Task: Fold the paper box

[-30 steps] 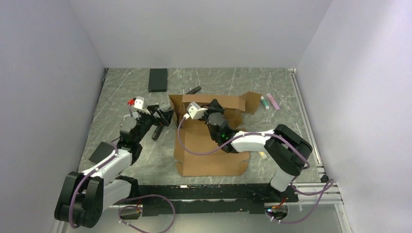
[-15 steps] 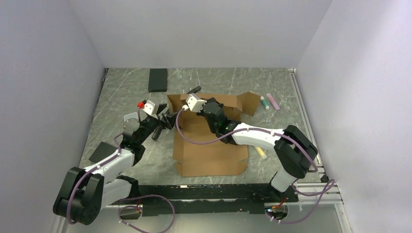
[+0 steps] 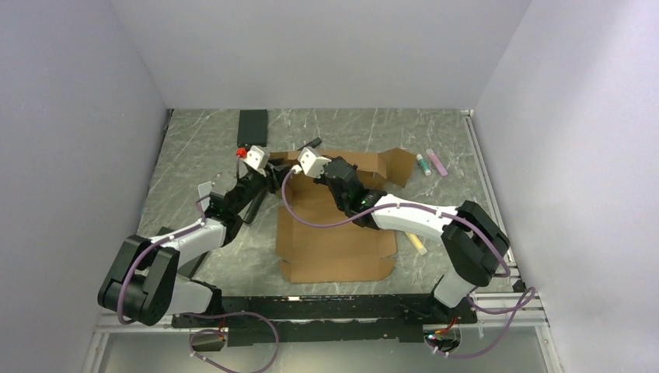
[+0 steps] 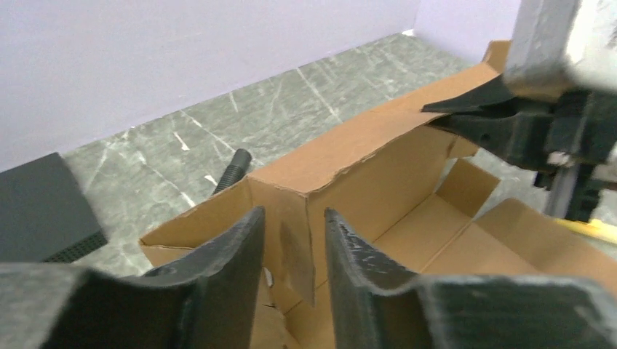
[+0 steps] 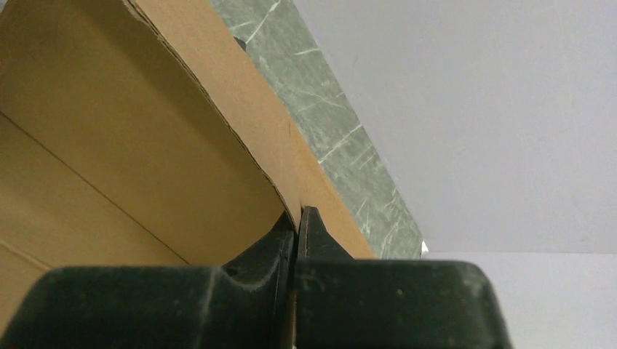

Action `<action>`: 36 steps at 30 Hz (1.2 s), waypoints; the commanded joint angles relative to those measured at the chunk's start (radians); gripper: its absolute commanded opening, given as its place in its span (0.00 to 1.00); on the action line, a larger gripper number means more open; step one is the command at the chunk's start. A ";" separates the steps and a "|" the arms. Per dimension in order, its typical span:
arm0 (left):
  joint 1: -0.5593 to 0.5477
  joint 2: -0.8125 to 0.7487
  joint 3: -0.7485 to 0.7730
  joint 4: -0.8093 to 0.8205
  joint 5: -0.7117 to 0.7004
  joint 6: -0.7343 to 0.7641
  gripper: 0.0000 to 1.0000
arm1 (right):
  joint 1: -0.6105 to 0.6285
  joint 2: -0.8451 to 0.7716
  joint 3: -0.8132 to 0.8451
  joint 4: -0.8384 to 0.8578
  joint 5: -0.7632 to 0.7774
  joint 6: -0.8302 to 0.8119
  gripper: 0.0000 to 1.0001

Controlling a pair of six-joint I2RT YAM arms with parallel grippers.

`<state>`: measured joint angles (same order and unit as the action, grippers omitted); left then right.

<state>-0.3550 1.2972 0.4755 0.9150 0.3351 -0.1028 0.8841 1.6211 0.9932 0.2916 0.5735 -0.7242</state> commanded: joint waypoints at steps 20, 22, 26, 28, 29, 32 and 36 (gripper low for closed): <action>-0.009 0.016 0.059 -0.082 -0.077 0.126 0.00 | -0.162 -0.140 -0.050 -0.319 -0.331 0.027 0.56; -0.009 0.021 0.061 -0.076 -0.078 0.121 0.00 | -0.200 -0.166 -0.073 -0.298 -0.335 0.003 0.57; -0.010 0.025 0.072 -0.080 -0.069 0.118 0.00 | -0.242 -0.177 -0.122 -0.206 -0.291 -0.068 0.58; -0.010 0.023 0.073 -0.087 -0.065 0.121 0.00 | -0.258 -0.171 -0.130 -0.173 -0.270 -0.088 0.57; -0.009 0.022 0.072 -0.089 -0.064 0.120 0.00 | -0.263 -0.168 -0.135 -0.152 -0.263 -0.100 0.56; -0.010 0.026 0.074 -0.086 -0.059 0.116 0.00 | -0.267 -0.170 -0.157 -0.094 -0.253 -0.143 0.44; -0.010 0.026 0.079 -0.084 -0.059 0.109 0.00 | -0.265 -0.174 -0.179 -0.037 -0.245 -0.173 0.10</action>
<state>-0.3660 1.3201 0.5179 0.8265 0.2676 -0.0105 0.6258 1.4494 0.8532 0.2180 0.3096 -0.8673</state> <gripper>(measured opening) 0.013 0.230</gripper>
